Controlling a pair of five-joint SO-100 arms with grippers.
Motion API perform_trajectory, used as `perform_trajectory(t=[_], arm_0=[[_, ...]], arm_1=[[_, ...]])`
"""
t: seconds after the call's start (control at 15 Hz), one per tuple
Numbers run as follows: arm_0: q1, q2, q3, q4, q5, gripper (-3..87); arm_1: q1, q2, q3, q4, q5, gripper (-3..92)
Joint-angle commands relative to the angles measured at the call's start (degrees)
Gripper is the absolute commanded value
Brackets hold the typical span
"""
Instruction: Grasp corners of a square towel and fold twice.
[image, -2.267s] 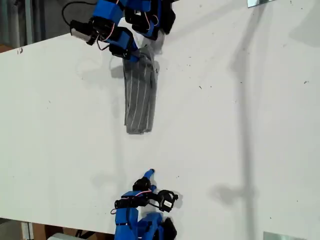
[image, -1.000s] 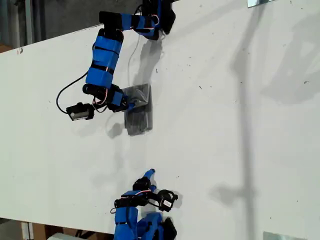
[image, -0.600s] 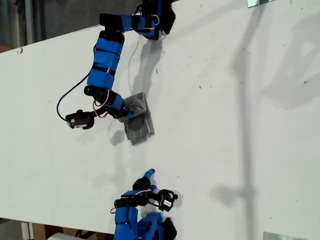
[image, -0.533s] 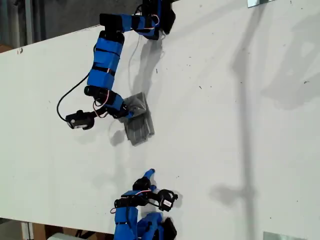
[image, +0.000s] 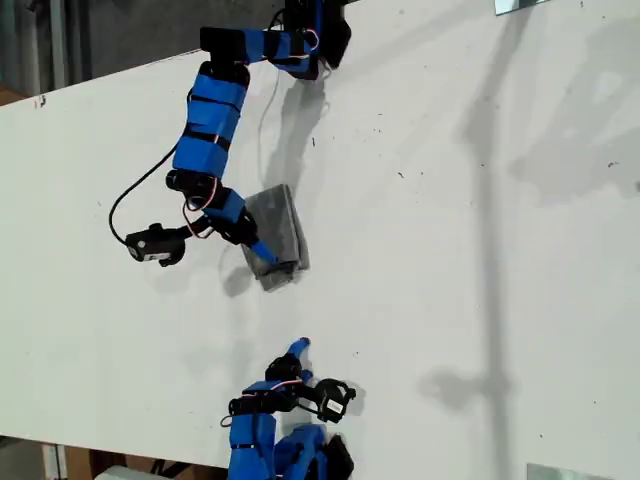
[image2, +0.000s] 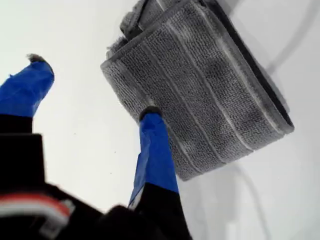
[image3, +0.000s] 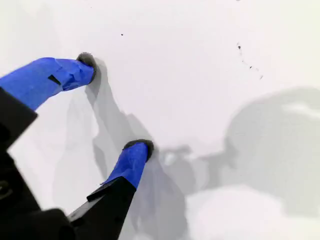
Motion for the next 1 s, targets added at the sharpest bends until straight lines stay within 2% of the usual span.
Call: perform_trajectory(t=[0.0, 0.2, 0.4, 0.53, 0.73, 0.87, 0.93], arm_0=[[-0.9, -0.4, -0.4, -0.9, -0.5, 29.4], [-0.9, -0.4, -0.4, -0.9, -0.4, 29.4], [-0.9, -0.4, -0.4, -0.9, -0.4, 29.4], [-0.8, -0.3, -0.4, -0.9, -0.5, 29.4], [-0.7, -0.3, -0.4, -0.8, -0.7, 29.4], [-0.7, -0.3, -0.4, -0.8, -0.7, 29.4], [-0.7, -0.3, -0.4, -0.8, -0.6, 29.4]], arm_1=[[5.6, 9.0, 6.9, 1.8, 5.4, 37.0], [8.8, 13.3, 21.6, 3.5, 15.4, 36.3], [9.6, 18.3, 33.4, 1.0, 19.2, 36.3], [8.9, 16.7, 35.6, -1.2, 19.2, 36.1], [7.2, 9.4, 35.2, -5.4, 17.2, 27.7], [3.5, 2.9, 31.7, -6.2, 15.6, 28.4], [0.9, -3.7, 25.1, -3.3, 14.5, 29.9]])
